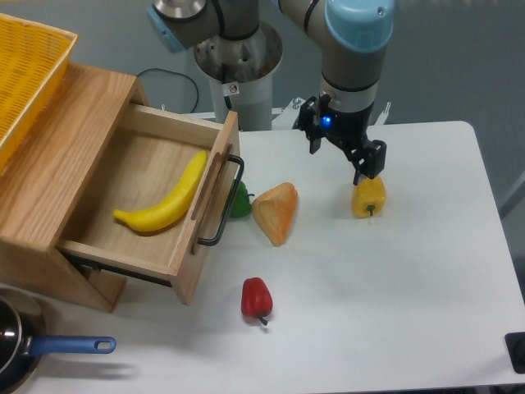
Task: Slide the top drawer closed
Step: 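Raise the open gripper up from beside the yellow pepper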
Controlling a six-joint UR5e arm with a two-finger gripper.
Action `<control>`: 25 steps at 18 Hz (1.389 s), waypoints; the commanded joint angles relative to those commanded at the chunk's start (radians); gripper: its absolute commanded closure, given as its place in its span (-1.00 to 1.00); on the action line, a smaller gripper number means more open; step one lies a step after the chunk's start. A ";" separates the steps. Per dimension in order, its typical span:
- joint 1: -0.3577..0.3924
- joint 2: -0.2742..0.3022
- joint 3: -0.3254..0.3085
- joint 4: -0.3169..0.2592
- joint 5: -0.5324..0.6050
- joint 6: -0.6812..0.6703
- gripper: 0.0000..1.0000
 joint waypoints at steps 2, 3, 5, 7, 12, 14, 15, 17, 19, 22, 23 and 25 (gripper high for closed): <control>-0.002 -0.003 -0.005 0.002 0.000 0.000 -1.00; -0.002 -0.006 -0.002 0.000 0.000 -0.005 -1.00; -0.002 -0.009 -0.003 0.000 0.000 -0.005 -1.00; -0.003 -0.018 -0.006 0.006 0.005 -0.008 -1.00; -0.003 -0.020 -0.023 0.026 0.006 -0.005 -1.00; -0.002 -0.018 -0.054 0.089 0.005 -0.006 -1.00; -0.002 -0.018 -0.067 0.115 0.006 -0.011 -1.00; -0.002 -0.021 -0.072 0.129 0.008 -0.017 -1.00; -0.002 -0.025 -0.064 0.129 0.008 -0.044 -1.00; -0.002 -0.035 -0.048 0.127 0.006 -0.155 -1.00; -0.003 -0.037 -0.046 0.127 0.008 -0.181 -1.00; -0.003 -0.041 -0.043 0.126 0.012 -0.231 -1.00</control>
